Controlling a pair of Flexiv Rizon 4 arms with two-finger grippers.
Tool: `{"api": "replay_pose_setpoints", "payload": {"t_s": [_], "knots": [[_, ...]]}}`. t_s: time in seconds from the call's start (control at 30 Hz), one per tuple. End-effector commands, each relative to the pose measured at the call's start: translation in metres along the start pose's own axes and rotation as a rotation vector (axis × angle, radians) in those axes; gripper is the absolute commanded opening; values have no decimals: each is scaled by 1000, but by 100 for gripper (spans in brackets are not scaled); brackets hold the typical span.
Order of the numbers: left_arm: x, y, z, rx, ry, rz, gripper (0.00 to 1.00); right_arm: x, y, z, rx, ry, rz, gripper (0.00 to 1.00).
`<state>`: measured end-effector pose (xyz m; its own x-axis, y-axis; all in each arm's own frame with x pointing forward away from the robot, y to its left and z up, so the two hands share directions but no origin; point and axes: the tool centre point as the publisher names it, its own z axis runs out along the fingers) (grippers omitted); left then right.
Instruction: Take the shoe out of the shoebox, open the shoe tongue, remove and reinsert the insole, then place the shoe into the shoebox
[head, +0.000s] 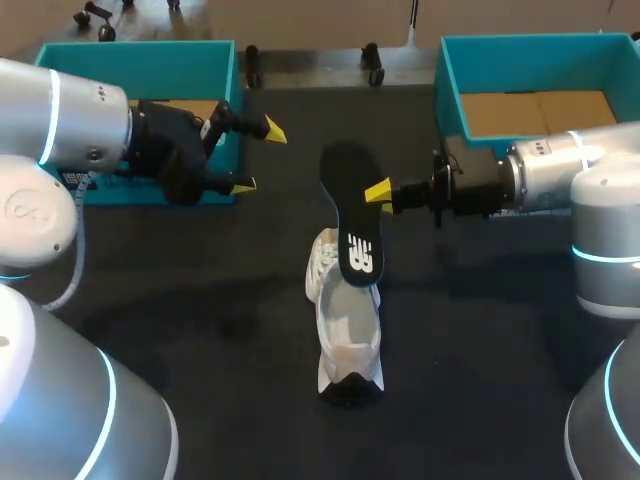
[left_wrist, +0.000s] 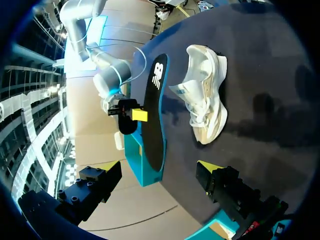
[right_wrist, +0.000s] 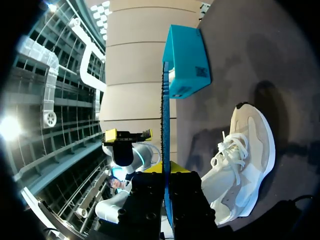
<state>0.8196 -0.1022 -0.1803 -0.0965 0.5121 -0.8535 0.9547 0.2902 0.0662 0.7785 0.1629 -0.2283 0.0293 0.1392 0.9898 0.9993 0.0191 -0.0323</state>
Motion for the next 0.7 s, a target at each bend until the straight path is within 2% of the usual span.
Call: {"api": "replay_pose_setpoints", "payload": {"t_s": [0.03,0.07,0.17,0.33,0.7], "knots": [[5,1,6,13,-21,6,100,0,-1,1,-2,-1,-1,0],[10,3,15,0,-20,0,100,0,-1,1,-2,-1,-1,0],[23,6,32,77,-84,8,100,0,-1,1,-2,-1,-1,0],[29,11,37,219,-261,-32,100,0,-1,1,-2,-1,-1,0],[29,11,37,219,-261,-32,100,0,-1,1,-2,-1,-1,0]]}}
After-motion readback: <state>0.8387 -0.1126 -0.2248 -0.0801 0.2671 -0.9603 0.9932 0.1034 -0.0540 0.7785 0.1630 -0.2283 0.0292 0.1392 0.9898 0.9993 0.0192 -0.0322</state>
